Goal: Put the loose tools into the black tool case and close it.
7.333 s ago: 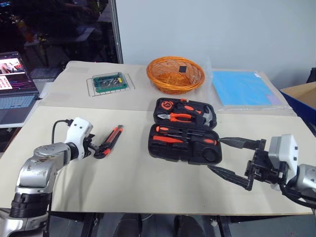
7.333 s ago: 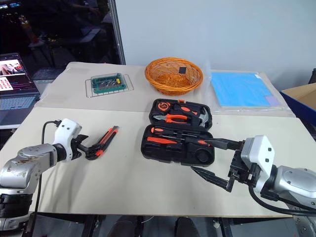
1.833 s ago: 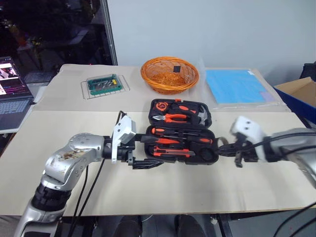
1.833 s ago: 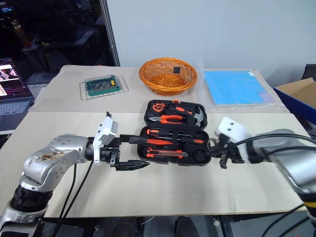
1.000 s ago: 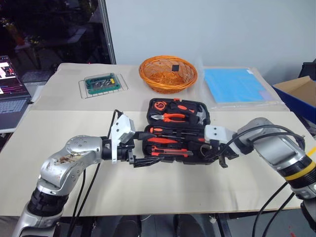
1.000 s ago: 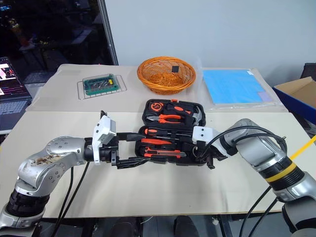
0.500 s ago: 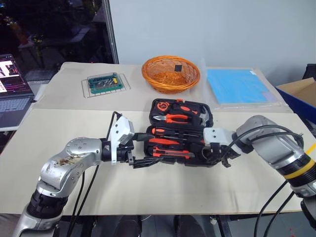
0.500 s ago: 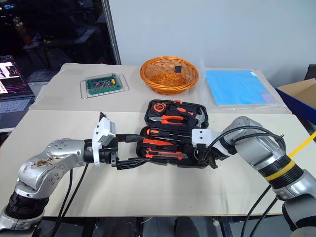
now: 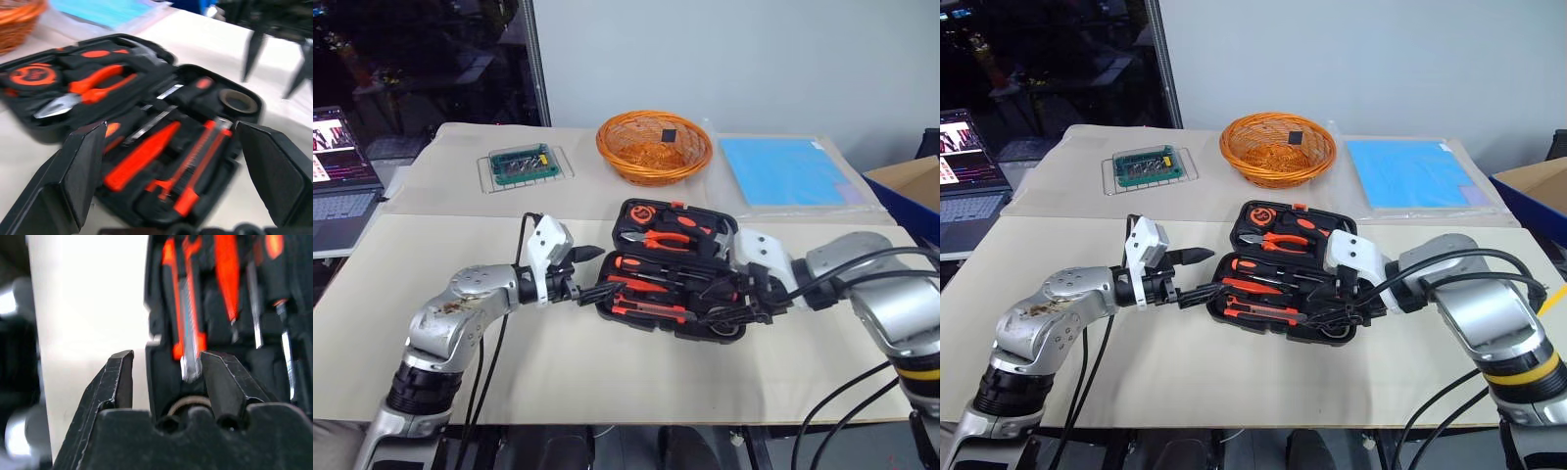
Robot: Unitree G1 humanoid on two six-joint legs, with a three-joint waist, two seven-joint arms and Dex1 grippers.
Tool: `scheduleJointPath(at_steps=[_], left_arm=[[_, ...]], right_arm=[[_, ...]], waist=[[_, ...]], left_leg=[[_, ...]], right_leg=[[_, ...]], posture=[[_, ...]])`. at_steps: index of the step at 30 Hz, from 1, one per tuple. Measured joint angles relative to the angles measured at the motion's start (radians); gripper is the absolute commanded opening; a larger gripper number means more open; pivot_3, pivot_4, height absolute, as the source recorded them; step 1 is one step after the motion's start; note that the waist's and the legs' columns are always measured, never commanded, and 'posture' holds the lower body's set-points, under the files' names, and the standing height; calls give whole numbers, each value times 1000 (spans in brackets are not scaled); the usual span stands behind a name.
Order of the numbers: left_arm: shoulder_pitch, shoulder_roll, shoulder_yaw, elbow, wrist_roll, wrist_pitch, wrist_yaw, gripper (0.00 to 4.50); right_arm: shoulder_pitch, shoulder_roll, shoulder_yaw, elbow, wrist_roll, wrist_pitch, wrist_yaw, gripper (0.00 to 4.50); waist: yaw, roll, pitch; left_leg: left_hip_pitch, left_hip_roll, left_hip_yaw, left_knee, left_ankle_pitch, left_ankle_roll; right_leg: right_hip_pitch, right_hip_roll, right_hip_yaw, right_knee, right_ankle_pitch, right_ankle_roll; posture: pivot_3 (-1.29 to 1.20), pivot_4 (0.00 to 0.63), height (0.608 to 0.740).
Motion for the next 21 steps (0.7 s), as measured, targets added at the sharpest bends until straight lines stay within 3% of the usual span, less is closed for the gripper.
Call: scheduleJointPath(at_steps=[6, 8, 9, 11, 15, 19, 21], left_arm=[[-52, -97, 17, 87, 51, 12, 159, 4497], [-104, -154, 23, 138, 79, 84, 272, 4497], [-137, -174, 23, 164, 88, 130, 319, 4497], [-185, -203, 35, 217, 90, 202, 371, 4497], [-273, -269, 49, 327, 90, 292, 432, 4497], [-318, -252, 5, 391, 116, 318, 413, 4497], [-326, -228, -16, 421, 131, 320, 387, 3997]], right_arm=[[68, 236, -185, -63, -77, 11, -406, 2544], [75, 319, -201, -96, -154, 103, -596, 2544], [60, 316, -194, -101, -168, 206, -652, 2805], [34, 325, -231, -113, -153, 363, -677, 3282], [29, 387, -262, -152, -151, 475, -750, 4480], [-2, 389, -283, -127, -151, 609, -789, 4480], [-13, 377, -295, -91, -152, 645, -808, 4500]], waist=[[-1, 0, 0], [0, 0, 0], [1, 0, 0], [0, 0, 0], [-3, 0, 0], [-15, 0, 0], [-21, 0, 0]], left_leg=[[0, -1, 0, 0, 1, -1], [0, -1, -1, 0, 2, -3], [-2, -3, -1, 0, 3, -3], [-2, -3, -2, 0, 3, -3], [-2, -3, -3, 0, 3, -3], [-2, -3, -2, 0, 3, -3], [-1, -2, -3, 0, 3, -3]], right_leg=[[0, 0, 1, 1, 1, 1], [-1, 0, 1, 3, 1, 1], [-1, -1, 1, 3, 1, 2], [0, 0, 1, 2, 2, 2], [-1, 0, 0, 2, 1, 2], [-1, 0, 1, 2, 2, 2], [-1, 0, 1, 2, 1, 2]], posture=[[0, 150, 740], [0, 150, 740], [0, 150, 740], [0, 150, 740], [0, 150, 740], [0, 150, 740], [0, 150, 740]])
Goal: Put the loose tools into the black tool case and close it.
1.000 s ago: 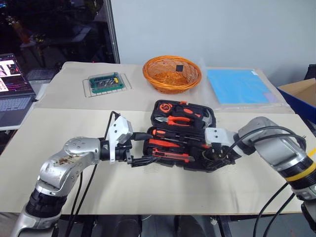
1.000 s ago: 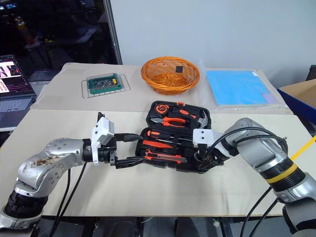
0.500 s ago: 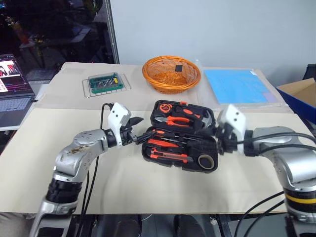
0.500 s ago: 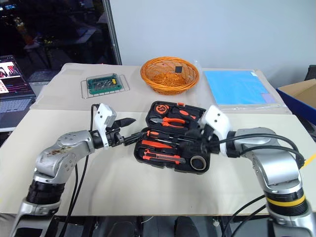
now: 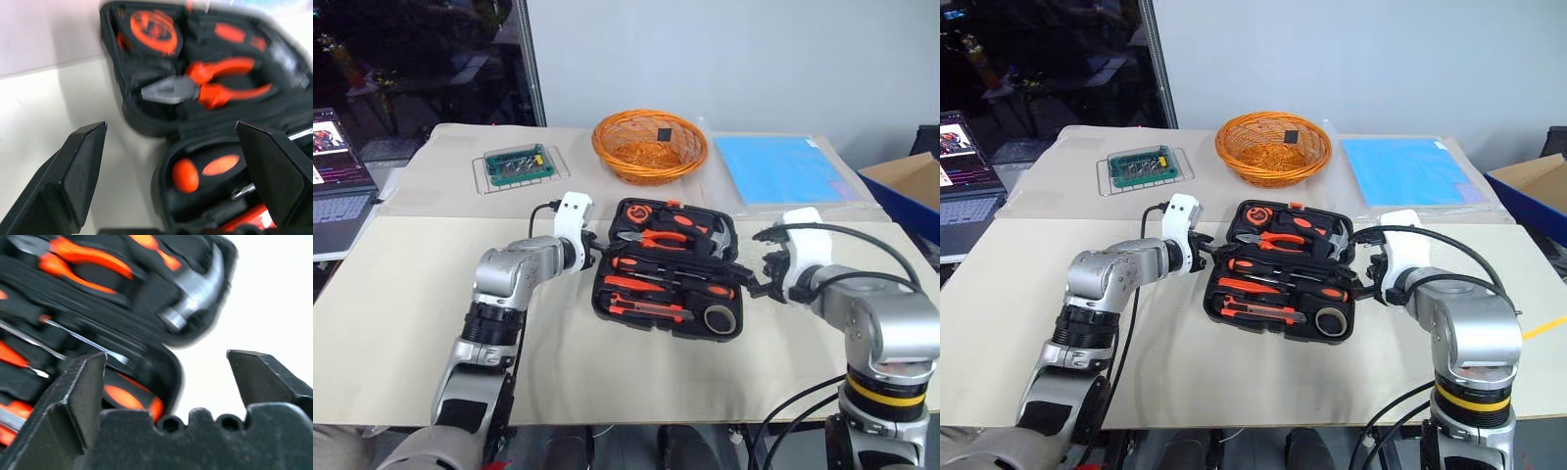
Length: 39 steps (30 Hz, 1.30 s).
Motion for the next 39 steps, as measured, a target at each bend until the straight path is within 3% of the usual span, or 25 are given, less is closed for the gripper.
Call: scheduleJointPath(at_steps=[1, 4, 11, 12, 15, 27, 33, 36, 38, 39], left_arm=[[-1, 11, -14, 18, 12, 1, -11, 3748], [3, 21, -38, 32, 19, 17, -50, 2688], [18, 0, -39, 12, 23, 59, -54, 228], [31, -3, -25, -13, 23, 76, -40, 5], [70, -2, 2, -101, 23, 138, -9, 0], [263, -37, 202, -510, 12, 479, 98, 0], [304, -69, 267, -606, 19, 566, 135, 0], [313, -56, 269, -630, 20, 573, 138, 0], [322, -38, 262, -643, 12, 567, 122, 796], [322, -18, 270, -645, -12, 561, 91, 987]], right_arm=[[-1, -3, 0, 26, 0, 6, -6, 4500], [-7, -2, 7, 106, 2, 8, -19, 3846], [-45, 10, 60, 270, 20, -41, -22, 1491], [-55, 11, 82, 282, 30, -48, -20, 1108], [-73, 19, 125, 290, 49, -56, -13, 62], [-73, -18, 287, 280, 86, -207, 44, 27], [-101, -4, 341, 355, 80, -305, 60, 27], [-106, -40, 390, 362, 73, -353, 82, 959], [-103, -42, 390, 360, 75, -354, 86, 1602], [-93, -56, 387, 341, 78, -352, 87, 1897]], waist=[[-2, 0, 0], [-4, 0, 0], [-3, 0, 0], [-4, 0, 0], [-10, 0, 0], [-42, 0, 0], [-50, -1, -1], [-49, -1, -1], [-47, -1, 0], [-43, -1, 0]], left_leg=[[0, 0, 0, 0, 0, 0], [0, 0, 0, 0, 0, 0], [0, 0, 0, -1, 0, 0], [0, 0, 0, -1, 0, 0], [0, 0, -1, -2, 0, 0], [1, 3, -2, -3, 0, 0], [4, 3, -3, -2, 0, 0], [4, 3, -4, -2, 0, -1], [3, 3, -4, -2, 0, -1], [2, 3, -4, -2, 0, -1]], right_leg=[[0, 0, 0, 0, 0, 0], [0, -1, 0, 0, 0, 0], [0, 0, 0, 0, 0, 0], [0, -1, 0, -1, 0, 0], [0, 0, 0, -1, 0, 0], [0, 3, 1, 0, 0, -1], [1, 4, 1, -1, 2, -3], [0, 5, 1, 0, 3, -3], [-1, 5, 1, 0, 2, -4], [-1, 5, 1, 0, 2, -4]], posture=[[0, 150, 740], [0, 150, 740], [0, 150, 740], [0, 150, 740], [0, 150, 740], [0, 150, 740], [0, 150, 740], [0, 150, 740], [0, 150, 740], [0, 150, 740]])
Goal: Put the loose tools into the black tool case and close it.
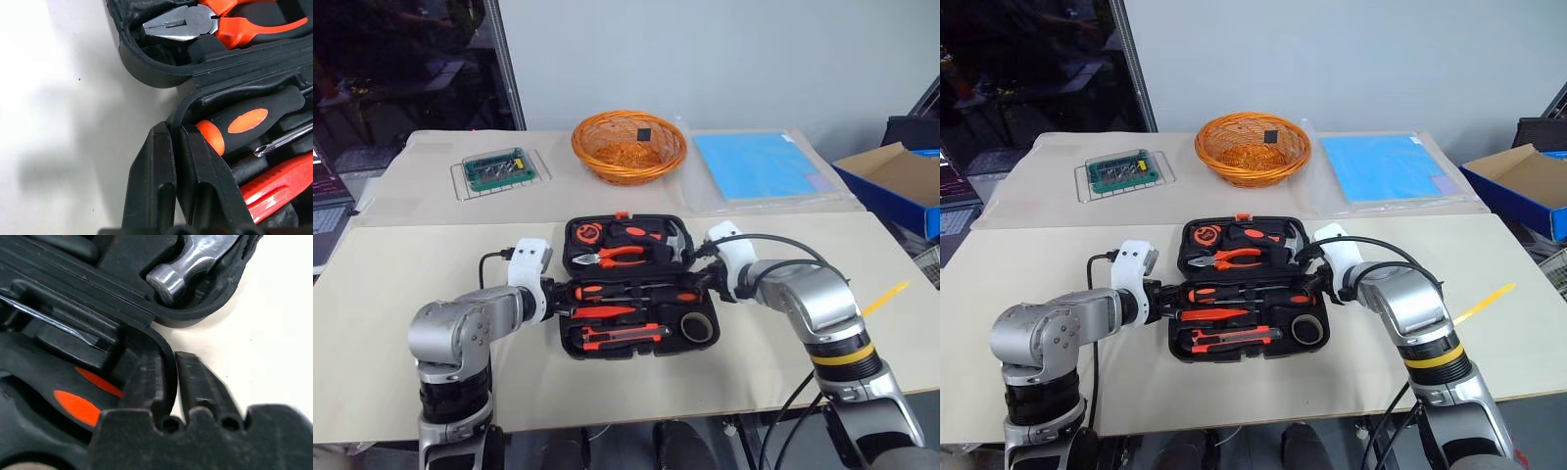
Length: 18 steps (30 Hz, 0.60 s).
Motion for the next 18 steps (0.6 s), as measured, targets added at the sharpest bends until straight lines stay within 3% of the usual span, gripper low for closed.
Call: scheduleJointPath(at_steps=[4, 7, 11, 18], left_arm=[[-39, 104, 100, -12, -98, -47, -130, 2457], [-85, 146, 136, 25, -131, -54, -171, 3470], [-156, 149, 82, 184, -124, -87, -176, 3470], [-327, 113, -43, 547, -10, -233, -98, 3470]], right_arm=[[28, -104, -119, -145, 33, 91, 13, 3354], [-5, -115, -181, -170, 44, 150, 14, 4328], [-123, -81, -189, -71, 63, 180, 2, 4328], [-298, 4, -152, 349, 25, 103, -27, 4328]], waist=[[23, 0, 1], [32, 0, 1], [34, 0, 1], [37, 0, 1]], left_leg=[[-3, 0, 0, 0, -1, -1], [-3, -1, 0, 0, -1, -1], [-1, -1, 1, 0, 0, -1], [-4, -2, 1, -1, 0, 0]], right_leg=[[-1, 0, 0, -2, -1, 1], [0, 0, 0, -3, -1, 1], [0, 0, -1, -2, -1, 1], [-1, -1, 0, -3, 0, 2]], posture=[[0, 150, 740], [0, 150, 740], [0, 150, 740], [0, 150, 740]])
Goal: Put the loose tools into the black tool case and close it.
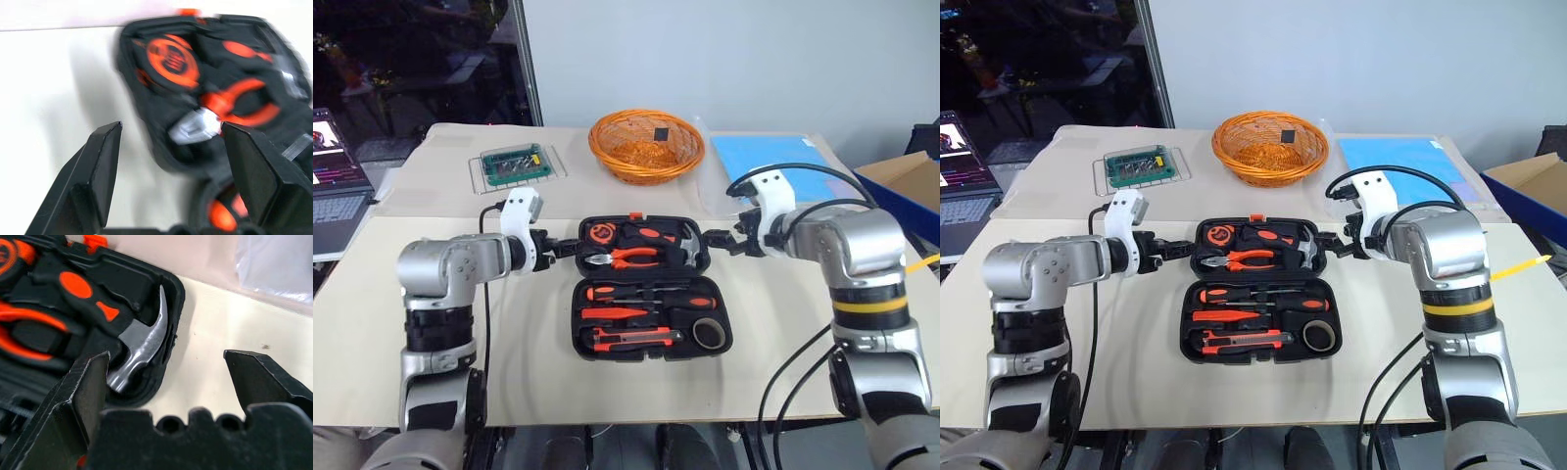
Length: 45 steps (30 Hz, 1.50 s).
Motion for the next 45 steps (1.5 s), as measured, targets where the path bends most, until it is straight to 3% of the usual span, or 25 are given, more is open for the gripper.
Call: scheduleJointPath(at_steps=[5, 6, 8, 14, 16, 17, 18, 23, 30, 33, 36, 43, 45], left_arm=[[-41, -34, -26, 155, 39, -74, 21, 3470], [-45, -43, -29, 176, 41, -83, 23, 3228], [-59, -61, -38, 214, 45, -123, 22, 2750], [-92, -91, -54, 288, 55, -184, 16, 573], [-93, -90, -51, 292, 56, -188, 14, 53], [-93, -90, -46, 293, 55, -191, 13, 0], [-93, -91, -43, 294, 55, -196, 11, 0], [-85, -80, -43, 296, 57, -276, -24, 0], [-104, -46, -108, 327, 124, -631, -182, 0], [-77, -4, -153, 307, 169, -786, -255, 0], [47, 59, -198, 203, 209, -969, -355, 0], [177, 98, -217, 86, 252, -1146, -403, 0], [220, 146, -202, 39, 230, -1140, -455, 753]], right_arm=[[-83, 20, 8, 208, -28, -23, 0, 4328], [-95, 23, 12, 228, -29, -29, 2, 3830], [-107, 27, 32, 273, -36, -46, 8, 3330], [-106, 48, 77, 337, -46, -106, 33, 1231], [-106, 51, 77, 340, -46, -116, 36, 620], [-106, 54, 77, 338, -46, -123, 38, 150], [-105, 54, 74, 336, -45, -125, 40, 19], [-44, 55, 44, 260, -44, -196, 35, 19], [72, 68, -38, 108, -78, -525, -19, 19], [183, 58, -57, -33, -80, -612, -16, 19], [416, 44, -92, -249, -73, -731, 6, 19], [667, 53, -144, -432, -83, -895, 5, 19], [738, 48, -151, -476, -75, -941, 28, 0]], waist=[[1, 0, 0], [1, 0, 0], [1, 0, 0], [0, 1, 0], [3, 1, 0], [4, 1, 0], [4, 1, 0], [0, 0, 1], [1, 1, 6], [2, 1, 6], [5, 2, 6], [5, 2, 6], [3, 2, 6]], left_leg=[[-4, 0, 0, -1, -1, 0], [-4, 0, 0, -1, -1, 0], [-4, 0, 0, -1, -1, 0], [2, 0, 0, 0, -1, -1], [2, 0, -1, 0, 0, -1], [2, 0, -1, 1, 0, -1], [2, 0, -1, 1, 0, -1], [0, 0, -1, 1, 0, -1], [-10, 0, 0, 0, 0, -2], [-17, 0, 0, -1, 0, -2], [-17, 0, 1, -2, -3, -2], [-11, -2, 4, 2, -3, 2], [-1, 0, 5, 2, -2, 1]], right_leg=[[-4, 0, -1, -1, 0, 0], [-4, 0, -1, -1, 0, 0], [-3, 0, -1, -1, 0, 0], [2, 0, -1, 2, 1, 0], [2, 0, -1, 2, 1, 1], [2, 0, -1, 2, 1, 1], [2, 0, -1, 2, 1, 1], [0, 0, -1, 2, 1, 1], [-9, -1, -1, 0, 1, 2], [-15, -1, -1, 4, 2, 2], [-16, -2, -1, 2, 1, 3], [-9, -4, -1, -2, 2, 5], [-1, -3, -1, -2, 1, 4]], posture=[[0, 150, 740], [0, 150, 740], [0, 150, 740], [0, 150, 740], [0, 150, 740], [0, 150, 740], [0, 150, 740], [0, 150, 740], [0, 150, 740], [0, 150, 740], [0, 150, 740], [0, 150, 740], [0, 150, 740]])
